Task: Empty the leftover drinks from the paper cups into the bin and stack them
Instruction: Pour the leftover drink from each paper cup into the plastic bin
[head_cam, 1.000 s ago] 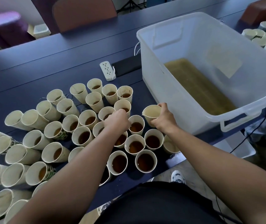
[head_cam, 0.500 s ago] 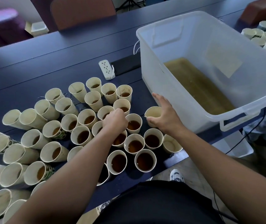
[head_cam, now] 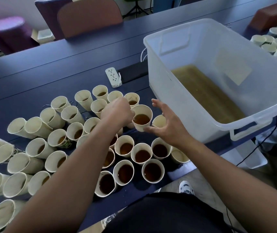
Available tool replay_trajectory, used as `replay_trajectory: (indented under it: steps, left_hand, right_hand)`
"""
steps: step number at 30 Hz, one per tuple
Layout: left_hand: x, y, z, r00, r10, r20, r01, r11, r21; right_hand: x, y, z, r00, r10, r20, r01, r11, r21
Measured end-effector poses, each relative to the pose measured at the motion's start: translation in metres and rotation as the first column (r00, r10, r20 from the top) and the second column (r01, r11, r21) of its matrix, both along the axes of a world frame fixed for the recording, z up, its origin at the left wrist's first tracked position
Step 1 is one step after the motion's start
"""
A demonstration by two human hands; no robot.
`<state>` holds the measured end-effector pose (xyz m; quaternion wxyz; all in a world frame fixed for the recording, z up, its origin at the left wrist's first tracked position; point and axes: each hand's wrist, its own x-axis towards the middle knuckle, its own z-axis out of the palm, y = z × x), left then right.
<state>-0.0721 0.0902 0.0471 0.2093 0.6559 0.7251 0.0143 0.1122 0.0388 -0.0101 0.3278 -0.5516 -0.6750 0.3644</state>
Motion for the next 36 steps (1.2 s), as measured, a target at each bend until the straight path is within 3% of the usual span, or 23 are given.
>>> replay_trajectory:
  steps: [3, 10, 14, 18, 21, 29, 36]
  left_hand:
    - [0.006, -0.006, 0.029, 0.998, -0.017, 0.053, 0.014, 0.998, 0.059]
    - [0.02, -0.03, 0.075, 0.971, -0.012, 0.239, -0.027, 0.987, 0.156]
    - [0.022, -0.033, 0.085, 0.937, -0.029, 0.348, -0.044, 0.979, 0.201]
    - [0.023, -0.029, 0.086, 0.847, -0.017, 0.531, -0.183, 0.929, 0.321]
    - [0.024, -0.023, 0.083, 0.828, -0.026, 0.56, -0.238, 0.888, 0.393]
    - [0.056, -0.018, 0.058, 0.872, -0.202, 0.446, -0.011, 0.903, 0.43]
    - [0.087, -0.02, 0.046, 0.88, -0.327, 0.345, 0.167, 0.893, 0.419]
  right_hand:
    - [-0.008, 0.006, 0.003, 0.995, 0.012, -0.102, -0.018, 0.998, -0.063]
    - [-0.013, 0.007, 0.024, 0.961, -0.035, -0.276, 0.062, 0.994, 0.088]
    - [-0.011, 0.009, 0.035, 0.933, -0.096, -0.346, 0.131, 0.988, 0.079]
    - [-0.007, 0.012, 0.055, 0.917, -0.126, -0.379, 0.163, 0.984, 0.066]
    - [-0.001, 0.011, 0.077, 0.909, -0.132, -0.394, 0.186, 0.977, 0.103]
    - [0.044, 0.021, 0.124, 0.945, -0.179, -0.274, 0.241, 0.946, 0.215]
    - [0.105, 0.044, 0.118, 0.935, -0.302, 0.185, 0.261, 0.94, 0.22]
